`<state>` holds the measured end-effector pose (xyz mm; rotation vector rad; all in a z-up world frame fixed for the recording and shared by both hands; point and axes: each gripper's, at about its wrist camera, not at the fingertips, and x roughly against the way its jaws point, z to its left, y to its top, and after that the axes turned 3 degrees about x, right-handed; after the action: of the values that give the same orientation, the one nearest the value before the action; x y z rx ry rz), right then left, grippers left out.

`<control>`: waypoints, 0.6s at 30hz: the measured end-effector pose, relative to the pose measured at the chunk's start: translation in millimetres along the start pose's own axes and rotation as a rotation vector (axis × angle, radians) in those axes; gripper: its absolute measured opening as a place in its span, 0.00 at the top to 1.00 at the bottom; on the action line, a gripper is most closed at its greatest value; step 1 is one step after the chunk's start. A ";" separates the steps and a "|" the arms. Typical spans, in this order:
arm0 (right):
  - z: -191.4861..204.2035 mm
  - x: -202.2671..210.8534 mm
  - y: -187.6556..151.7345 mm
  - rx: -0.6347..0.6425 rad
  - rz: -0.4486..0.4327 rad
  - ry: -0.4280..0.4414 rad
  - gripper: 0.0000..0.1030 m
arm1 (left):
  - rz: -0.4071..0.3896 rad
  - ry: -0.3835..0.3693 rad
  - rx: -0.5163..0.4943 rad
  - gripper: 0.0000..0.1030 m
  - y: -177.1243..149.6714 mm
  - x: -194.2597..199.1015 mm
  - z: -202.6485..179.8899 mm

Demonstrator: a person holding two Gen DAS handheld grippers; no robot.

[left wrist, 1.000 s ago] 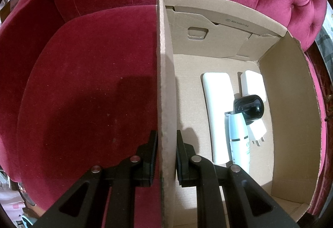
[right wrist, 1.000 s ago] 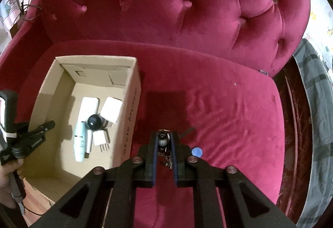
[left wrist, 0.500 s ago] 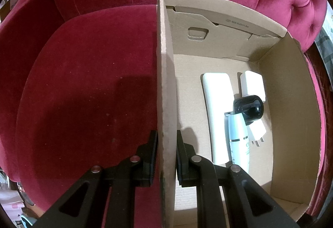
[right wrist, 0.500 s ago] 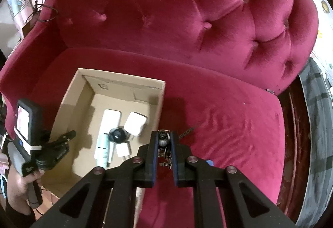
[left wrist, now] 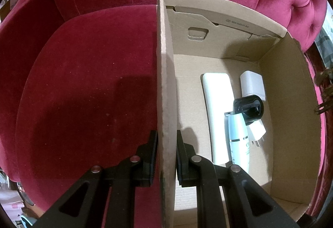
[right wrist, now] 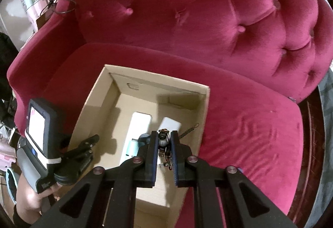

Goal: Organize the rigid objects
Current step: 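Lift the keys with the right gripper and carry them over the box, then lower the keys onto the OSM bottle and open the right gripper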

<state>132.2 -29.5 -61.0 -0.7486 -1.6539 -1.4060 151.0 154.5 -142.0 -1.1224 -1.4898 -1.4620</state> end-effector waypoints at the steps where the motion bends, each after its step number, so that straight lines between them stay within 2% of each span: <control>1: 3.4 -4.4 0.5 0.004 0.002 0.005 0.90 | 0.000 0.001 -0.001 0.84 -0.2 -0.1 0.1; 18: 31.6 -66.3 -7.6 -0.011 0.057 0.070 0.90 | 0.000 0.000 -0.001 0.84 -0.2 0.5 -0.3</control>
<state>151.4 4.3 -123.8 -0.7394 -1.5604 -1.3871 150.7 154.2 -141.5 -1.1224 -1.4895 -1.4630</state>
